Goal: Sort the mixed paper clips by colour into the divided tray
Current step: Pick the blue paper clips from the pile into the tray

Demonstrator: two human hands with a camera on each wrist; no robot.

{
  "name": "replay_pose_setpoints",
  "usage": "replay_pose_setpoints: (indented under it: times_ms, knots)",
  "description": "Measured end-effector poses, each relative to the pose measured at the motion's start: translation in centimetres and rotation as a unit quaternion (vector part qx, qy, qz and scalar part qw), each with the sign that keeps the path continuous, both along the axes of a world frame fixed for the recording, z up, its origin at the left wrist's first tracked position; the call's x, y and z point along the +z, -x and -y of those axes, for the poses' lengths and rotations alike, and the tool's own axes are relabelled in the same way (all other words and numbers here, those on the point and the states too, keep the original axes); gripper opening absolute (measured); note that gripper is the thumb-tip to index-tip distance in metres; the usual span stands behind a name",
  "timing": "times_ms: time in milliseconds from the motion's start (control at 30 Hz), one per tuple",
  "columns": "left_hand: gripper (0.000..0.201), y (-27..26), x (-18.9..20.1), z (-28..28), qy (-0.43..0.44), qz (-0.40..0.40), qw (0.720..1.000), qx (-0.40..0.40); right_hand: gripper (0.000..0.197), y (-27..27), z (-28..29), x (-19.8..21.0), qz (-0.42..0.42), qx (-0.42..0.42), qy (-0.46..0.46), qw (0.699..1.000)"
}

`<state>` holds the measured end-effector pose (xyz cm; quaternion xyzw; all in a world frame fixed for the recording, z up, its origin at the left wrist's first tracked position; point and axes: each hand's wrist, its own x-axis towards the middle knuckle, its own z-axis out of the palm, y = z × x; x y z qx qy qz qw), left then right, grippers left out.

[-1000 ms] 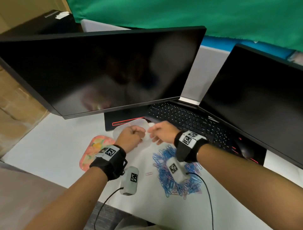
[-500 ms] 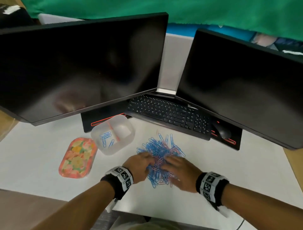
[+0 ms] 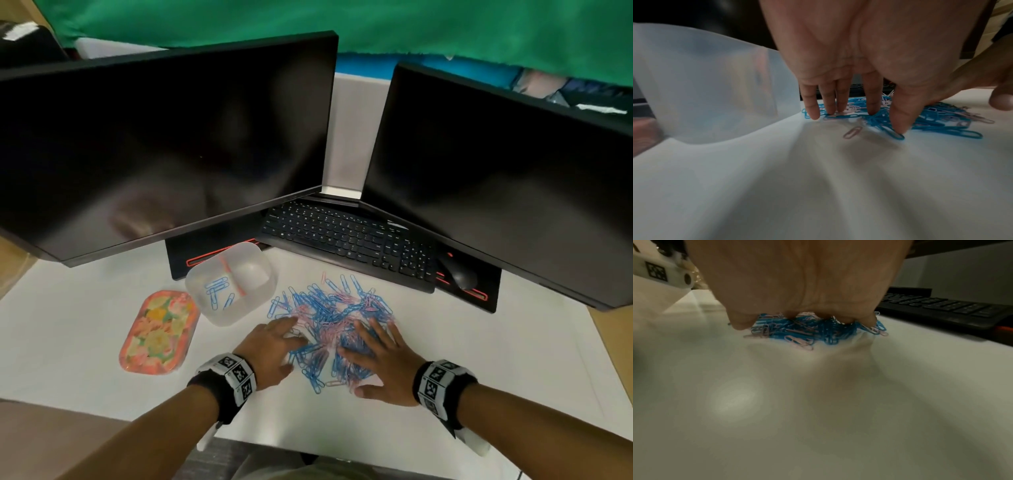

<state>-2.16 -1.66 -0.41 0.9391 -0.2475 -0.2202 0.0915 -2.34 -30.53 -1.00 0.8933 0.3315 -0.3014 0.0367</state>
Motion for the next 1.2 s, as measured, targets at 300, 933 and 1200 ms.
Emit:
replay_pose_setpoints:
  times_ms: [300,933,1200]
  knots:
    - [0.034,-0.4,0.1,1.1,0.06,0.04,0.996,0.056,0.051,0.3,-1.3,-0.1,0.072,-0.072,-0.136,0.985]
    - [0.022,-1.0,0.3,2.0,0.004,0.005,0.998,0.07,0.027,-11.5,-5.1,2.8,0.107,-0.362,-0.152,0.914]
    - [0.019,-1.3,-0.2,1.1,0.05,0.007,0.992,0.115,0.023,-12.0,-6.3,1.2,0.088,-0.364,-0.097,0.922]
